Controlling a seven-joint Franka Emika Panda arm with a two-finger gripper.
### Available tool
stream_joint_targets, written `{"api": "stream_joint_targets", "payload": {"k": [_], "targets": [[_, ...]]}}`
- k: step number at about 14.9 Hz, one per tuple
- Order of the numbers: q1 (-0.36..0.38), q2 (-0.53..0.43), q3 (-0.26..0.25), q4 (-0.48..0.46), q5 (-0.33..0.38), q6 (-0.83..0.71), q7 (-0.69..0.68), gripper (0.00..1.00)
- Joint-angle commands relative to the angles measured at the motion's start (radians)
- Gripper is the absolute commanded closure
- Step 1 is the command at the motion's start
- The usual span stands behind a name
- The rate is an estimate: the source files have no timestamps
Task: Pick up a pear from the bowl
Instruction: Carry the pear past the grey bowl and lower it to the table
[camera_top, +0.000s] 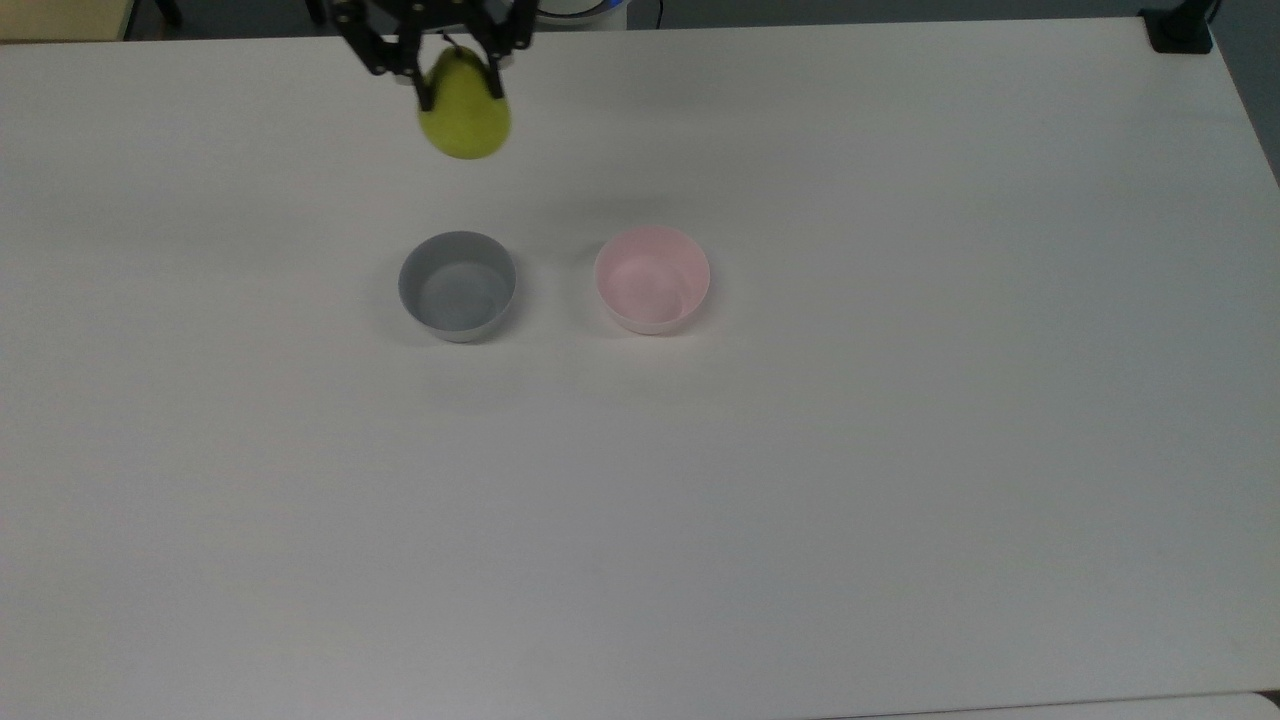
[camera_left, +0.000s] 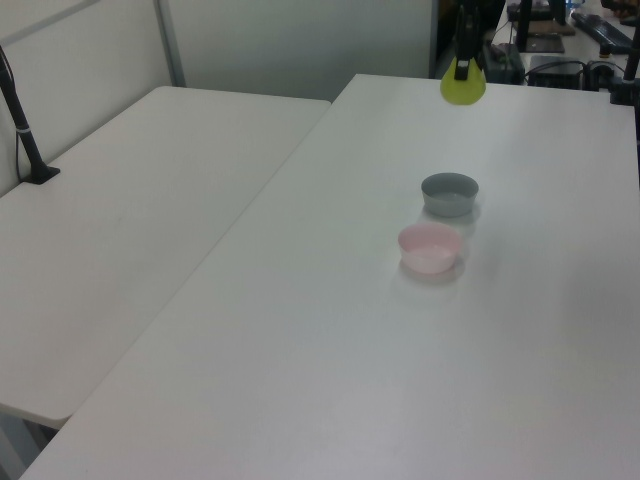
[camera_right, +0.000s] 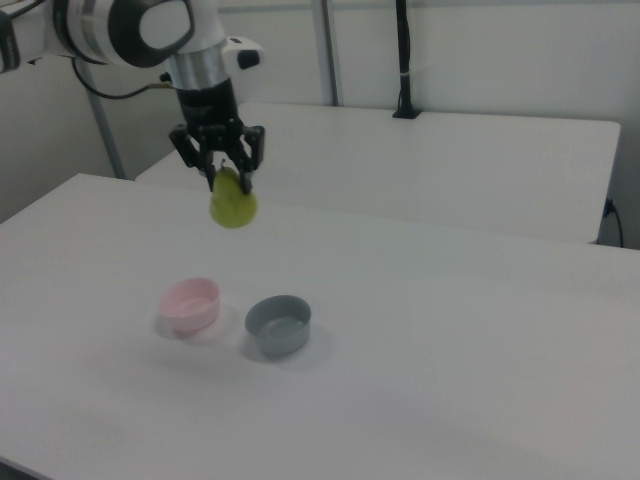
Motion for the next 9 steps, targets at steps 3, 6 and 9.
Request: {"api": "stream_joint_targets", "payload": {"k": [3,6,9], "targets": [[-0.070,0.019,-0.089,-0.010,0.016,0.012,-0.237,1.00],[-0.099,0.046,-0.143,-0.072,0.041,0.122,-0.329,1.00],[-0.116,0.088,-0.163,-0.111,0.041,0.185,-0.338,1.00]]}}
